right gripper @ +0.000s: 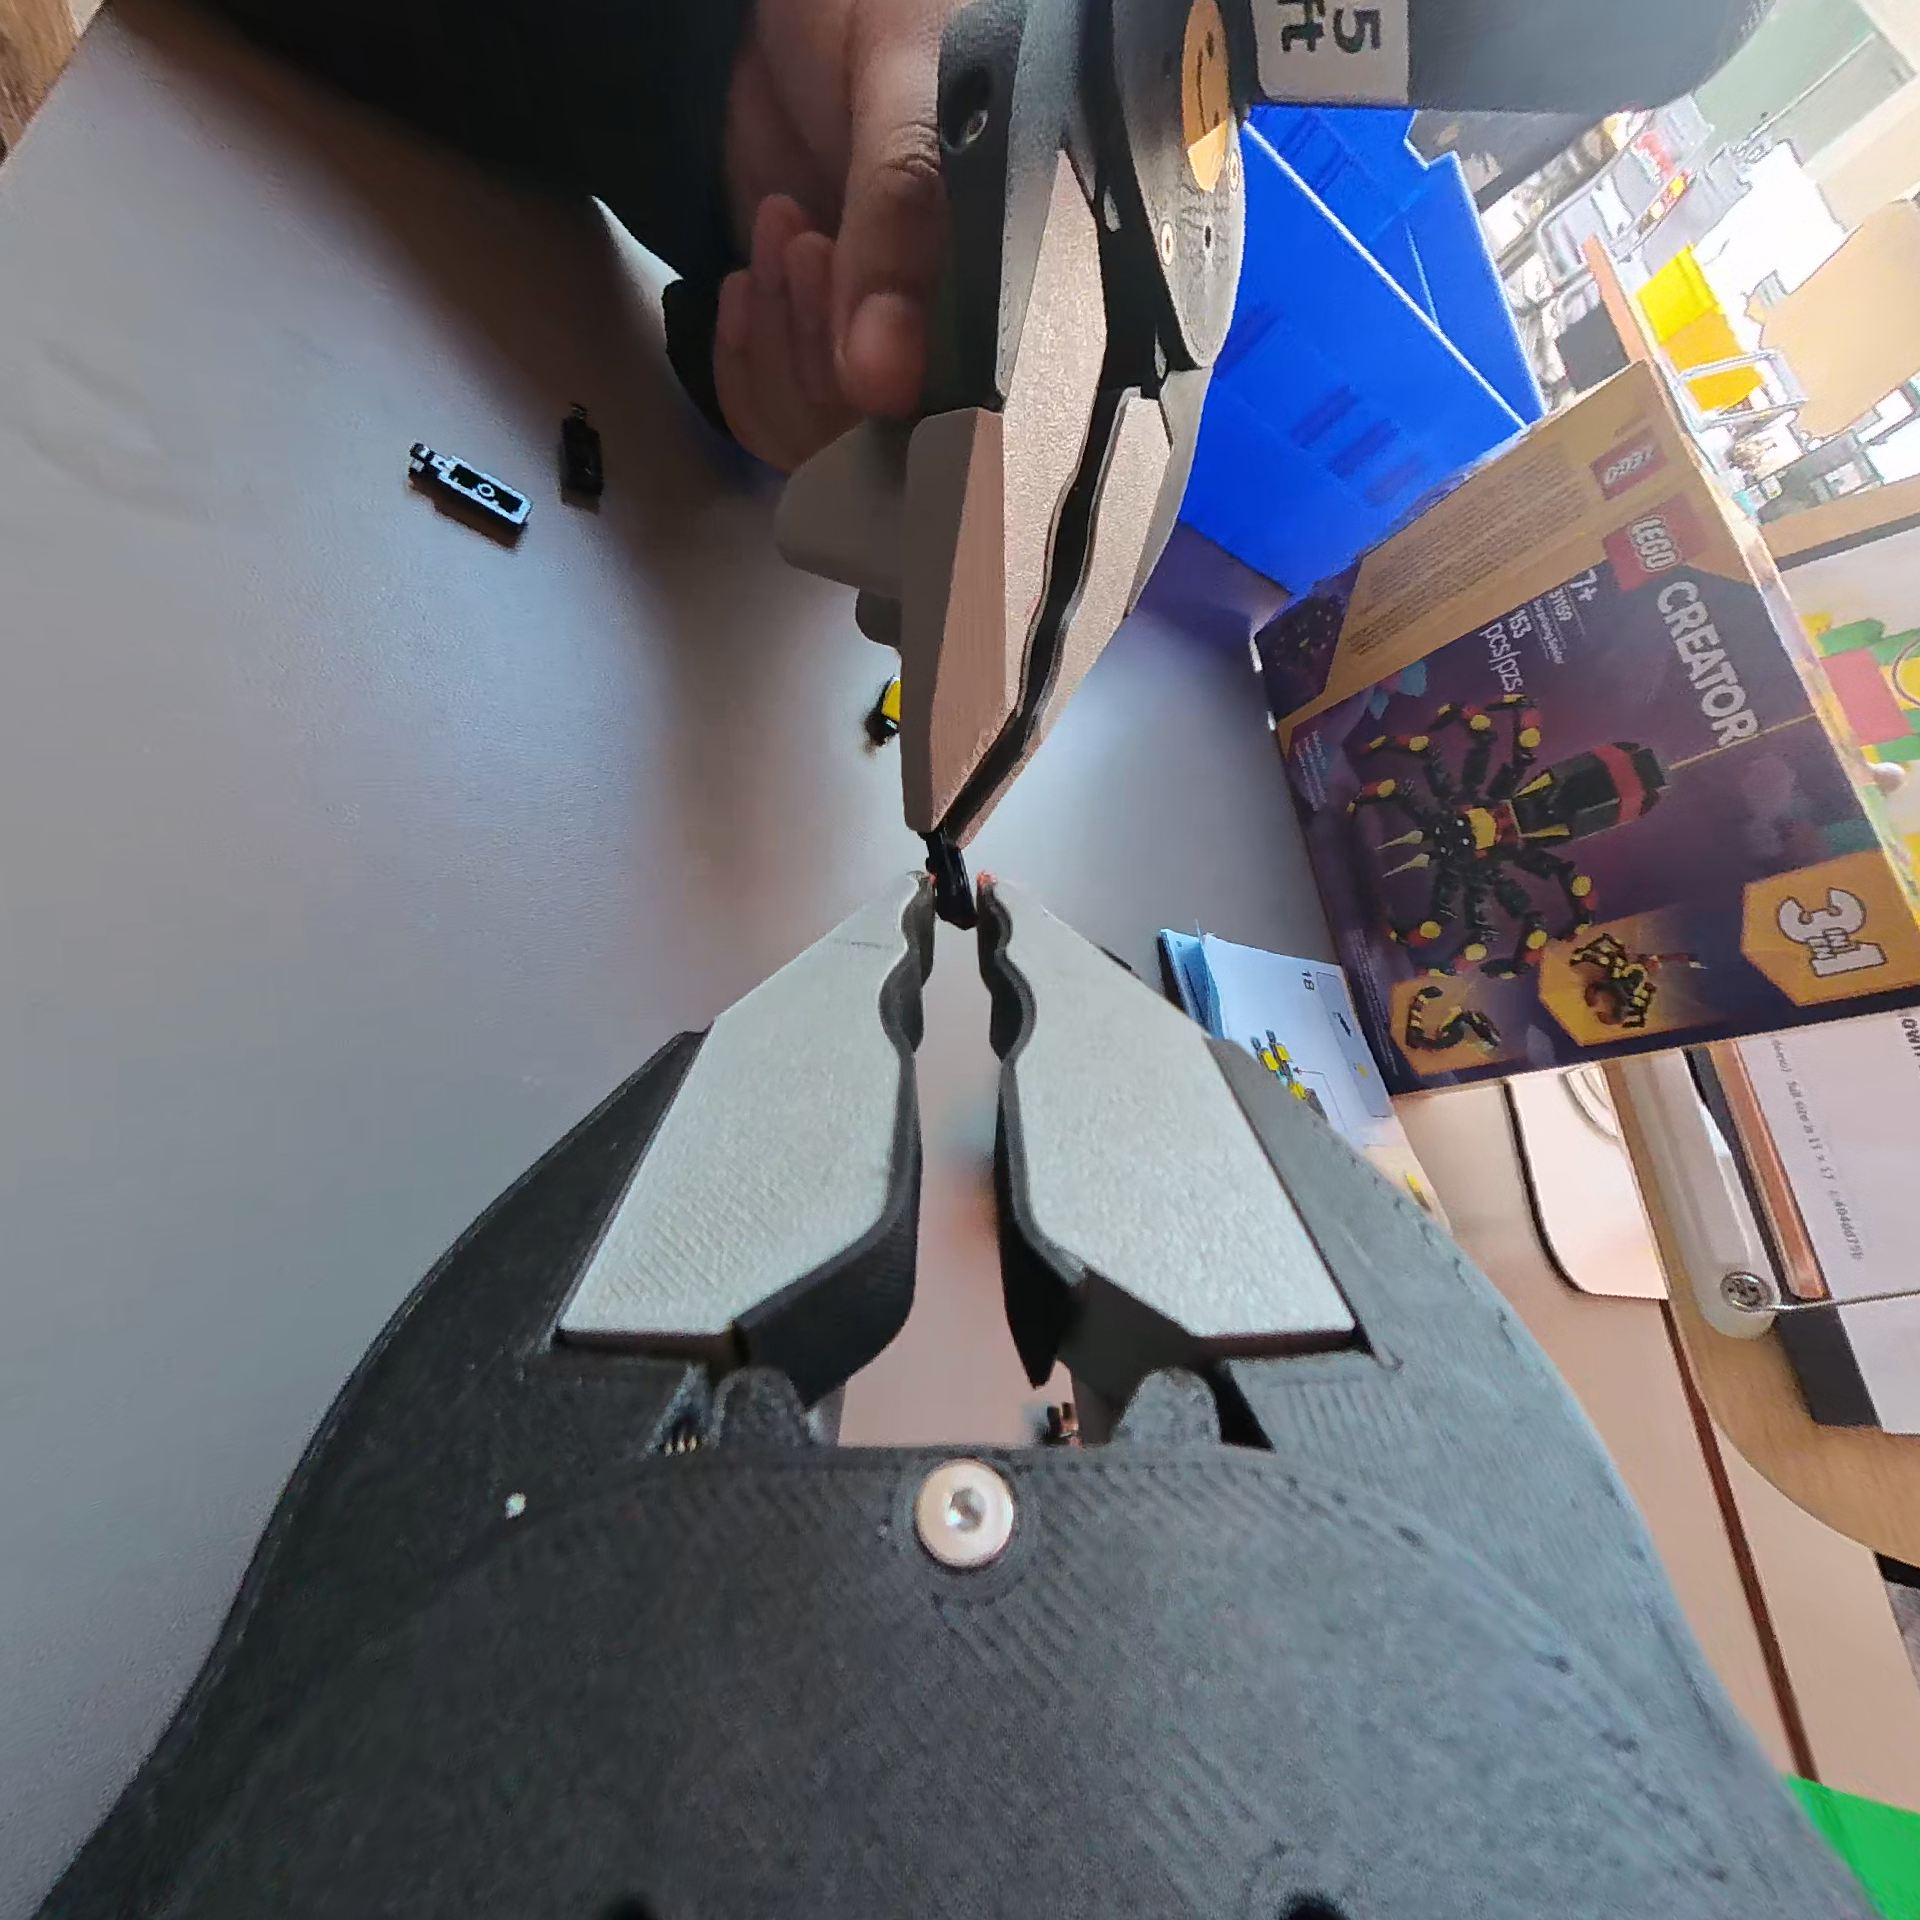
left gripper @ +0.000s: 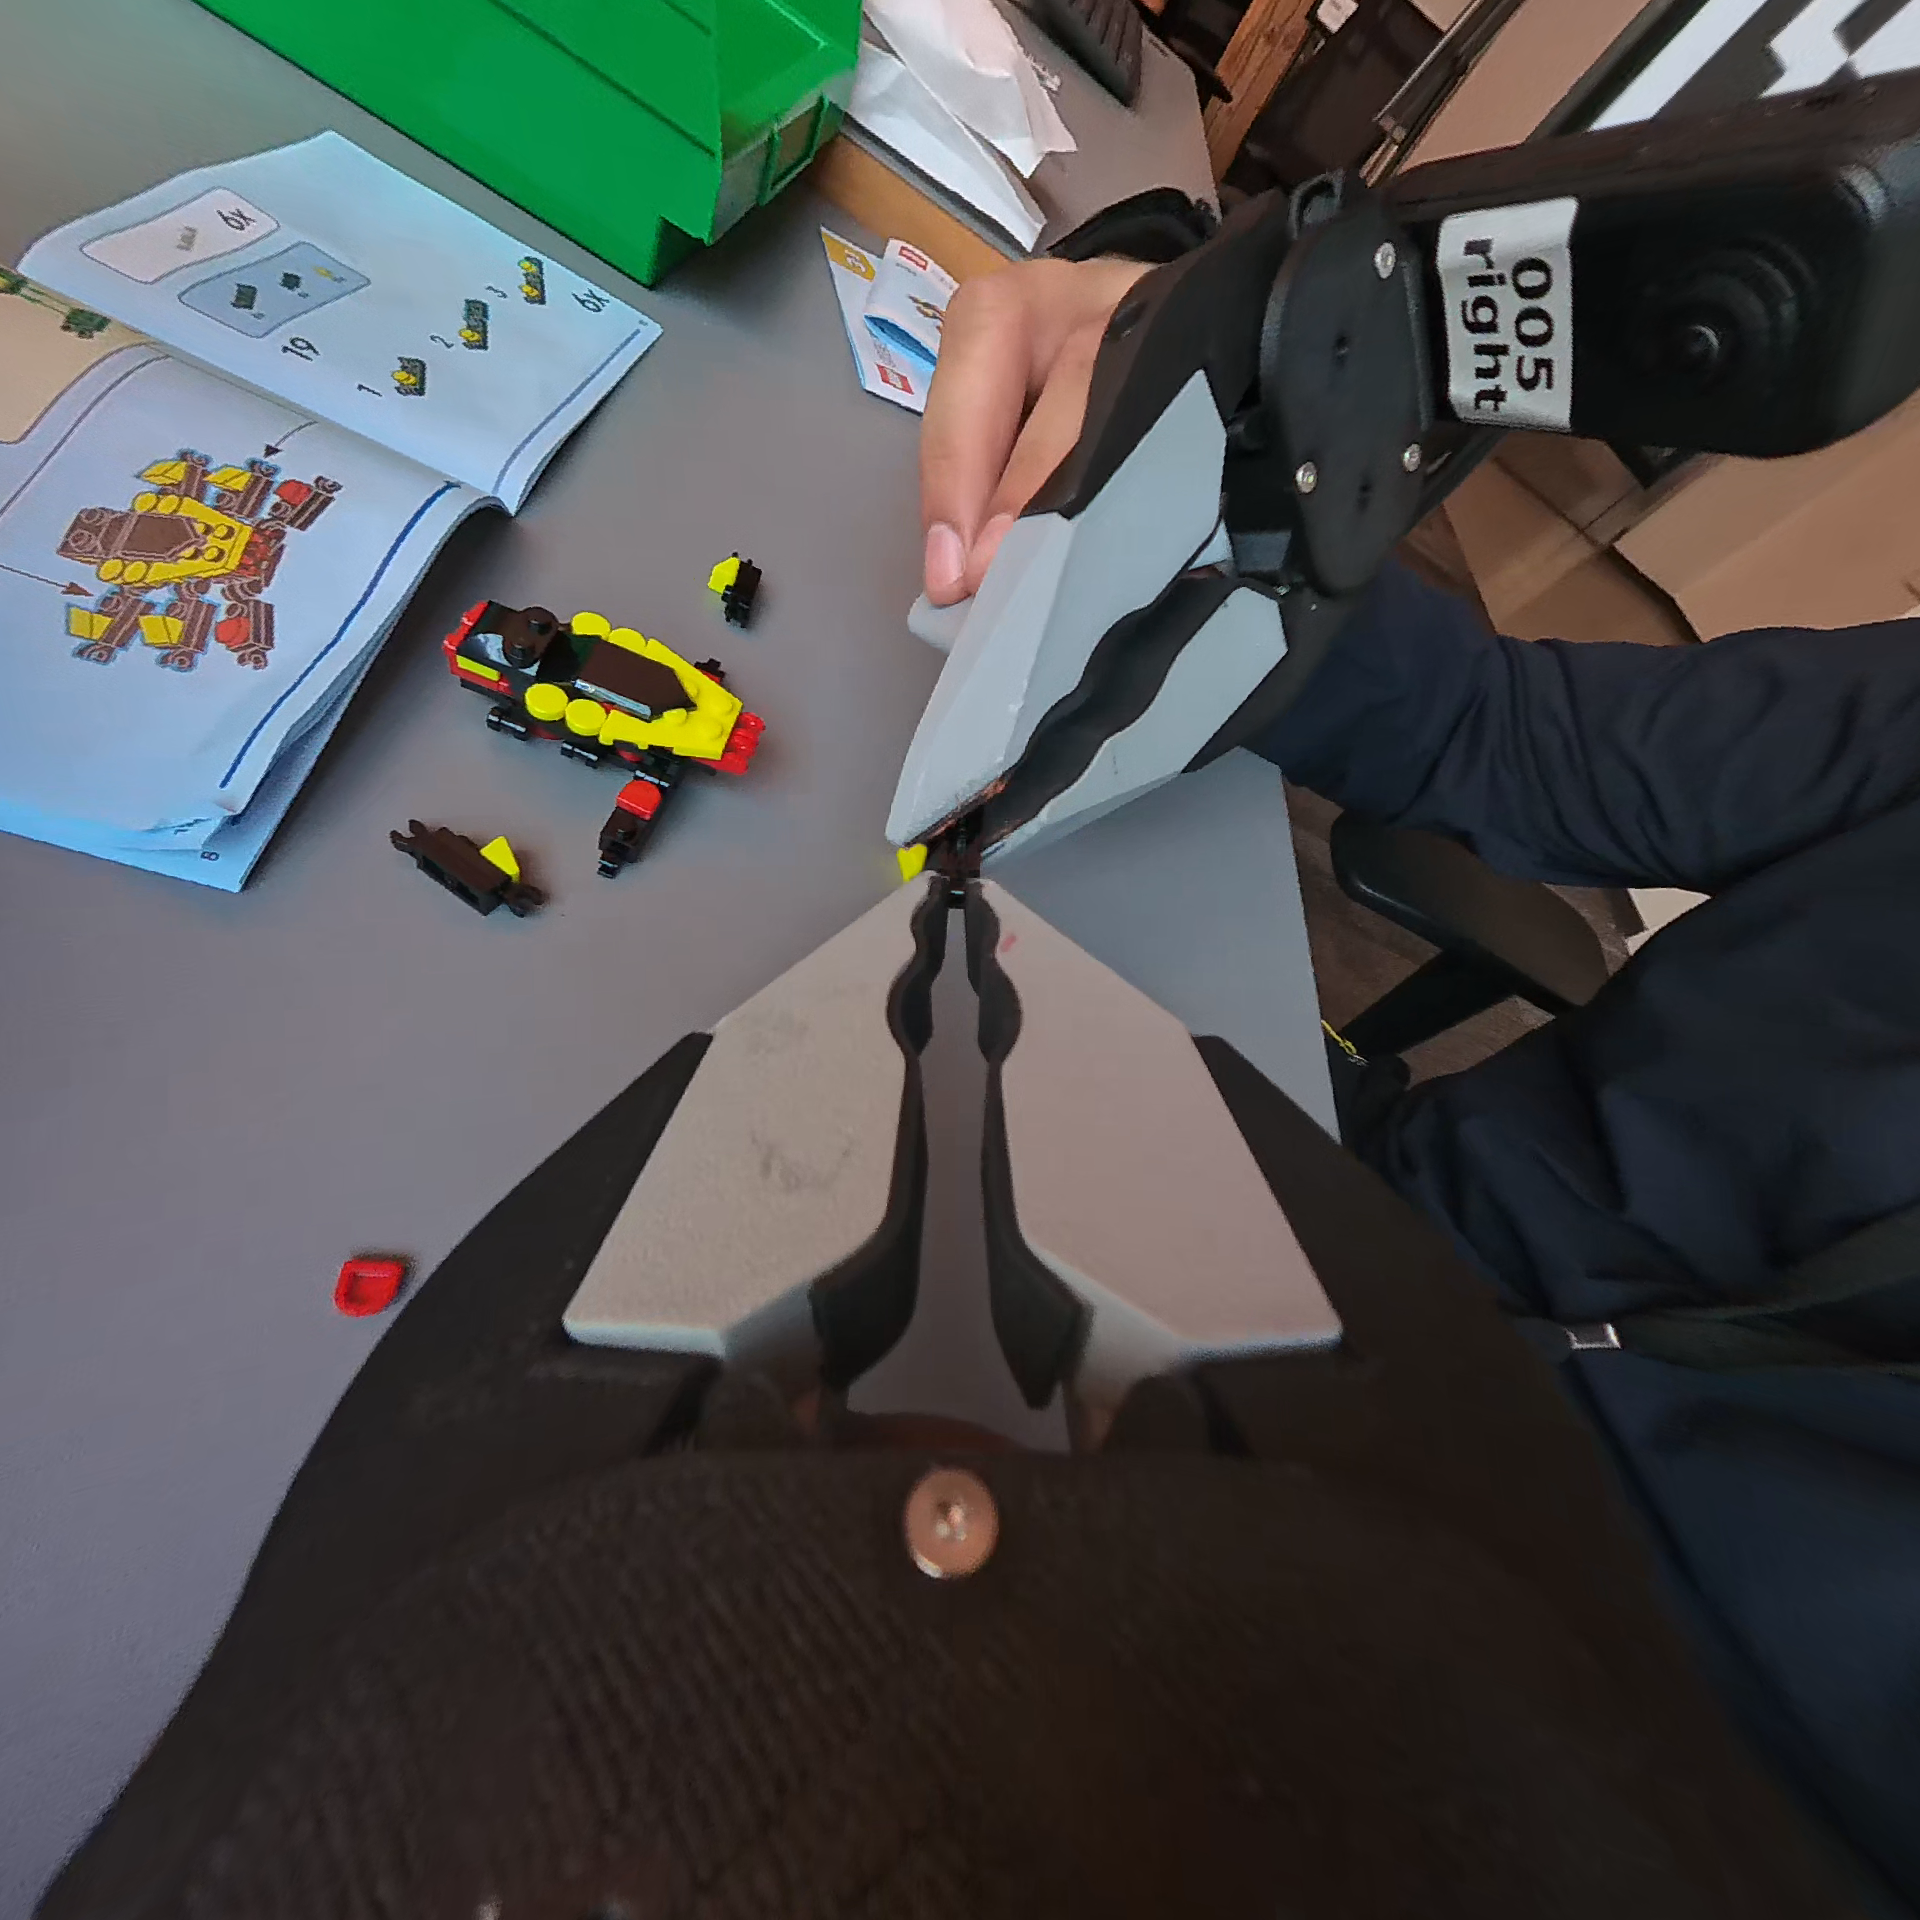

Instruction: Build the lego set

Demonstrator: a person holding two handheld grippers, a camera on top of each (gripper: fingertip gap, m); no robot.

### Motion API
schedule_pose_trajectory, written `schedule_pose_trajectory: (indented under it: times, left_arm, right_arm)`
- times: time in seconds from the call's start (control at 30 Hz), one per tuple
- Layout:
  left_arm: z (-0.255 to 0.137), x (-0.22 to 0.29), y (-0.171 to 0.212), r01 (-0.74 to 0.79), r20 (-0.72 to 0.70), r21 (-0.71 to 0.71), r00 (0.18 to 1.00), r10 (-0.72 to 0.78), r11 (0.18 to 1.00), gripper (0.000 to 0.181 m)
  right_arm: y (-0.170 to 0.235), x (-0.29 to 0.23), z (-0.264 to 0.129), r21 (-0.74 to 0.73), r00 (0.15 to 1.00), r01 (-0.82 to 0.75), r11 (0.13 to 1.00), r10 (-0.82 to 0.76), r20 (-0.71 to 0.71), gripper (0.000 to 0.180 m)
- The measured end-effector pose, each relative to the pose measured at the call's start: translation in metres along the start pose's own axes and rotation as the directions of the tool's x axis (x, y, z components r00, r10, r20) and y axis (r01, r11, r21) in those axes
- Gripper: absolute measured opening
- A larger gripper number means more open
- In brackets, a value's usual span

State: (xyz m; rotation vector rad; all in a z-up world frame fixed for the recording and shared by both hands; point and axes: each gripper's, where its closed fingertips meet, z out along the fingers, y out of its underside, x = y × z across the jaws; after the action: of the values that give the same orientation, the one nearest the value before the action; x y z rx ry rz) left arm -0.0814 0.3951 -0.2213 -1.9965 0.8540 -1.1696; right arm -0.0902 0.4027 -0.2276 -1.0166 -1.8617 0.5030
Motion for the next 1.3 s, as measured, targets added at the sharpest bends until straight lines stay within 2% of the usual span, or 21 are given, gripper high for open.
schedule_pose_trajectory:
  times: [0.1, 0.17, 0.27, 0.33, 0.4, 0.5, 0.63, 0.73, 0.8, 0.93, 1.1, 1.3]
  left_arm:
    - [0.0, -0.005, 0.001, -0.046, 0.043, -0.008, 0.998, 0.047, 0.999, 0.001]
    - [0.002, -0.016, 0.009, -0.143, 0.139, -0.076, 0.979, 0.152, 0.987, 0.004]
    - [0.005, -0.03, 0.012, -0.279, 0.254, -0.155, 0.916, 0.311, 0.948, 0.022]
    - [0.003, -0.038, 0.008, -0.355, 0.329, -0.184, 0.856, 0.398, 0.917, 0.022]
    - [-0.002, -0.048, 0.0, -0.456, 0.416, -0.222, 0.755, 0.506, 0.862, 0.022]
    - [-0.007, -0.055, -0.012, -0.608, 0.513, -0.312, 0.539, 0.668, 0.73, 0.02]
    - [-0.001, -0.048, -0.014, -0.741, 0.489, -0.425, 0.295, 0.821, 0.52, 0.018]
    - [0.005, -0.034, -0.015, -0.805, 0.461, -0.434, 0.187, 0.867, 0.404, 0.02]
    - [0.005, -0.027, -0.021, -0.829, 0.477, -0.417, 0.151, 0.866, 0.374, 0.021]
    - [0.01, -0.019, -0.02, -0.849, 0.461, -0.402, 0.135, 0.877, 0.342, 0.02]
    - [0.018, -0.013, -0.015, -0.863, 0.43, -0.401, 0.119, 0.895, 0.307, 0.014]
    - [0.019, -0.011, -0.011, -0.866, 0.396, -0.4, 0.13, 0.909, 0.298, 0.006]
  right_arm:
    - [0.003, 0.001, 0.001, -0.008, 0.998, -0.06, 0.998, 0.06, 0.023, 0.005]
    - [0.008, 0.007, 0.002, -0.019, 0.992, -0.123, 0.992, 0.124, 0.019, 0.004]
    - [0.016, 0.017, 0.001, -0.036, 0.96, -0.275, 0.961, 0.276, 0.042, 0.003]
    - [0.02, 0.024, -0.001, -0.033, 0.925, -0.374, 0.927, 0.376, 0.06, 0.003]
    - [0.019, 0.029, -0.005, -0.01, 0.883, -0.46, 0.888, 0.459, 0.093, 0.002]
    - [0.014, 0.031, -0.01, 0.017, 0.808, -0.573, 0.82, 0.561, 0.178, 0.003]
    - [0.014, 0.026, -0.012, -0.021, 0.712, -0.668, 0.744, 0.647, 0.271, 0.003]
    - [0.017, 0.02, -0.012, -0.065, 0.642, -0.716, 0.695, 0.692, 0.33, 0.002]
    - [0.017, 0.017, -0.012, -0.085, 0.596, -0.744, 0.663, 0.715, 0.364, 0.002]
    - [0.012, 0.01, -0.013, -0.119, 0.518, -0.78, 0.615, 0.74, 0.429, 0.002]
    - [0.009, -0.001, -0.012, -0.173, 0.457, -0.788, 0.59, 0.75, 0.477, 0.002]
    - [0.008, -0.004, -0.014, -0.189, 0.423, -0.796, 0.575, 0.752, 0.505, 0.002]
